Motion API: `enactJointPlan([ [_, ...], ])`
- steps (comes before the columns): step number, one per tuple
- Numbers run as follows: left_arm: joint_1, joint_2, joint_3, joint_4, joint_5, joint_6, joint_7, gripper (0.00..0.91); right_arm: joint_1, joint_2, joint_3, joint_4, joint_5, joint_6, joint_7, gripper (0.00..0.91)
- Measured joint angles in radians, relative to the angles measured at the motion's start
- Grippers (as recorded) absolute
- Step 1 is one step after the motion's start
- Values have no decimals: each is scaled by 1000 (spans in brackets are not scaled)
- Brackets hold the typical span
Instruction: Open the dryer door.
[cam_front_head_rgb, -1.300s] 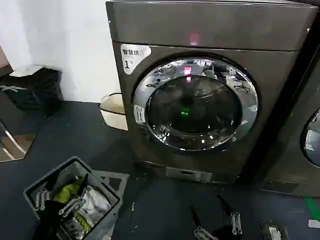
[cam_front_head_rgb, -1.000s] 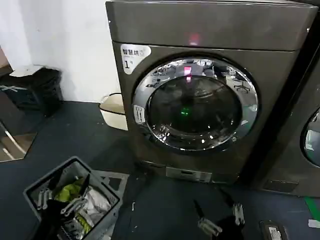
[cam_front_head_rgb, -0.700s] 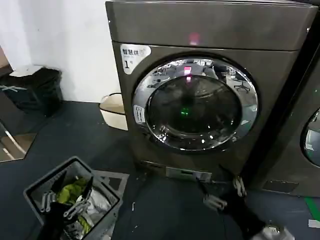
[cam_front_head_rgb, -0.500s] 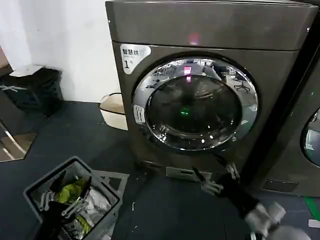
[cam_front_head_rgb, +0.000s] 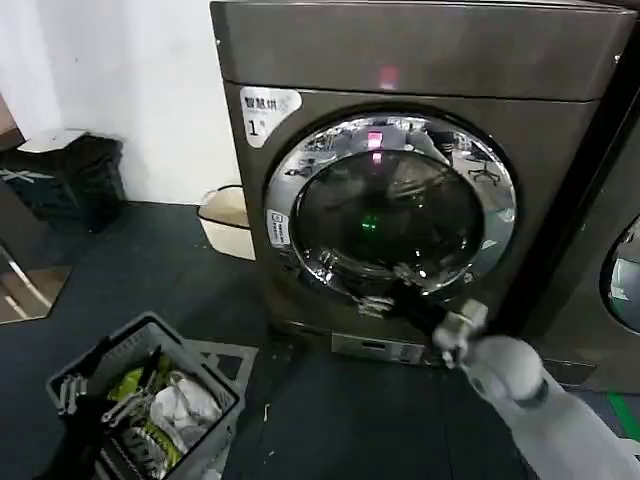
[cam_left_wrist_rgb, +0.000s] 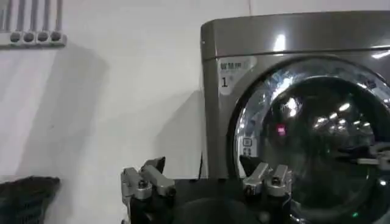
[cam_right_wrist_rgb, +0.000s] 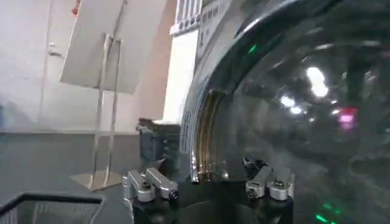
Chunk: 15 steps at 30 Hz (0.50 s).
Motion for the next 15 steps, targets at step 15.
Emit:
enactJointPlan([
  [15,10,6,-12,-16,1,83,19,907,211,165,-175,-213,-23,-16,-3,907],
])
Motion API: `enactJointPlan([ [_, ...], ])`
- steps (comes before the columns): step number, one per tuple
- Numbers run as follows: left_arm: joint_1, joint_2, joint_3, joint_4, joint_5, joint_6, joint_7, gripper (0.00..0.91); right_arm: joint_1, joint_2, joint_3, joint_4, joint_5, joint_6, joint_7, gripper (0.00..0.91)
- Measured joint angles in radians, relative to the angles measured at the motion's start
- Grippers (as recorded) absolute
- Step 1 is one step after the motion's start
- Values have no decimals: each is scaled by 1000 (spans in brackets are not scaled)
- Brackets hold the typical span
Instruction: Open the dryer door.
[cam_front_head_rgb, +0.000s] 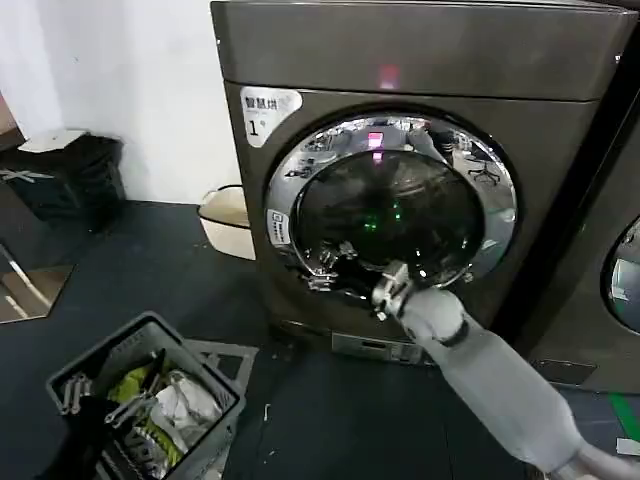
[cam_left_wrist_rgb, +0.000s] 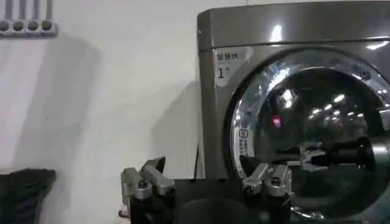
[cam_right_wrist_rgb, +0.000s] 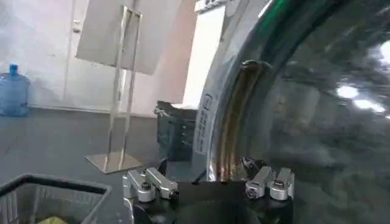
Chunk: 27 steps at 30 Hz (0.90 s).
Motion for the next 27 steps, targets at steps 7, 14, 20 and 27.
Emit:
enactJointPlan([
  [7,-4,9,-12,-2,0,20,-4,907,55,53,-32,-80,-2,0,0,907],
  [14,-7,5,-13,-5,1,46,-2,907,103,108,-52,-147,3,1,-30,907],
  [20,-27,36,-28,-22,-28,137,-16,907,105,112,-39,-150,44,-7,-118,907],
  [27,-75,118,-70,30,-148,218,16,907,83,66,-26,-107,73,0,-234,907],
])
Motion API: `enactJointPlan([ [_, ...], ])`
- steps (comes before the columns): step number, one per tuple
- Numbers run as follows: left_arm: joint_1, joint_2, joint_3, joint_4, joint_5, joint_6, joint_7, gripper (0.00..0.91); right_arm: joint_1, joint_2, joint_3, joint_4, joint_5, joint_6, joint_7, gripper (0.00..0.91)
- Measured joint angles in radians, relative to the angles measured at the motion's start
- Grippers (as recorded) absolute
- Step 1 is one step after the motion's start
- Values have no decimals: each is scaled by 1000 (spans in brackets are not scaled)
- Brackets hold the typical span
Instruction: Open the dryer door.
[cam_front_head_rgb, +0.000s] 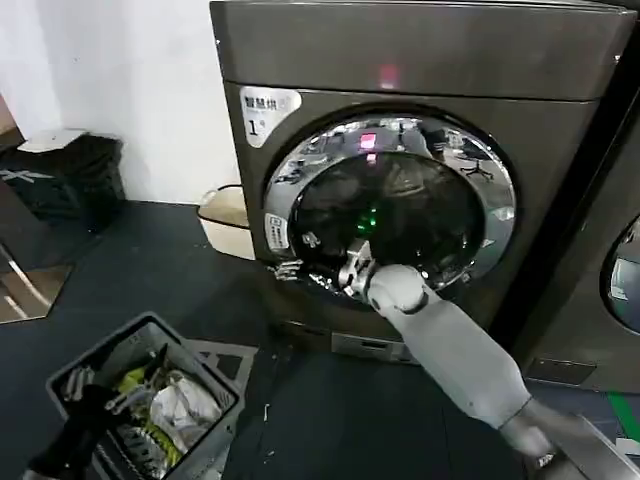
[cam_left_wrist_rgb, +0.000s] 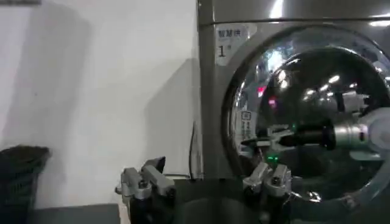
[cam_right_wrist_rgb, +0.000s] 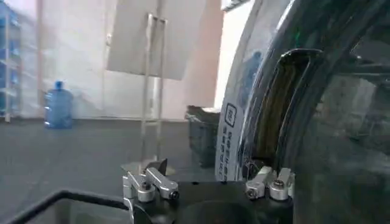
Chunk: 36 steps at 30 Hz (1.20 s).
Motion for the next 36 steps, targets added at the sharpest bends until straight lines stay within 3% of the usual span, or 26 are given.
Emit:
enactJointPlan([
  [5,-73,96,-38,81,-174,14,99,907,-20,-50,-3,42,-7,35,-110,907],
  [13,-188,285,-21,245,-261,-37,184,907,-65,-135,25,125,37,58,-296,907],
  [17,-251,389,29,328,-289,-47,177,907,-94,-175,52,166,50,69,-393,907],
  [23,-393,492,181,446,-312,-58,160,907,-153,-239,100,225,62,92,-510,907],
  [30,-573,509,382,523,-306,-52,157,907,-306,-341,237,325,74,190,-546,907],
  [36,-773,488,606,587,-332,-54,186,907,-565,-421,499,448,72,266,-603,907],
])
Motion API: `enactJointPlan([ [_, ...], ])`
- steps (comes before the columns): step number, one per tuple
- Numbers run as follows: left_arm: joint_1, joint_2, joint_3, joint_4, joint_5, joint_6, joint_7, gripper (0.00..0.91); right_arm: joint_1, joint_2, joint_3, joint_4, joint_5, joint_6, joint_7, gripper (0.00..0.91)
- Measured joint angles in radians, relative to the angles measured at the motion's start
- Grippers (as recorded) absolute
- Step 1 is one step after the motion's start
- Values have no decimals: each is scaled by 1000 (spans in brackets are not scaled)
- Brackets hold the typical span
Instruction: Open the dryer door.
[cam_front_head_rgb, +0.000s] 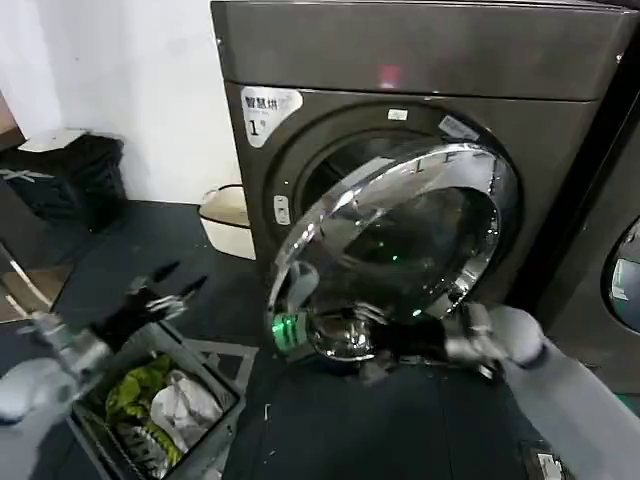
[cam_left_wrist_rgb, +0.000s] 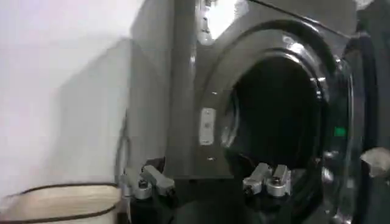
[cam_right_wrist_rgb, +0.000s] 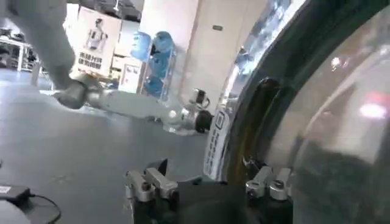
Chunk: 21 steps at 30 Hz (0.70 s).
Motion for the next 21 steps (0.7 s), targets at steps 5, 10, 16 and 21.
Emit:
enactJointPlan([
  [5,-179,-33,189,53,-15,-6,72,907,-267,7,292,89,-4,32,-15,907],
  [10,-310,-66,360,88,10,-26,101,907,-452,55,574,75,-62,37,-77,907],
  [16,-416,-89,539,83,5,-42,165,907,-568,135,815,14,-93,13,-22,907],
  [21,-456,-66,630,24,-7,-57,184,907,-638,237,1015,52,-123,-69,127,907],
])
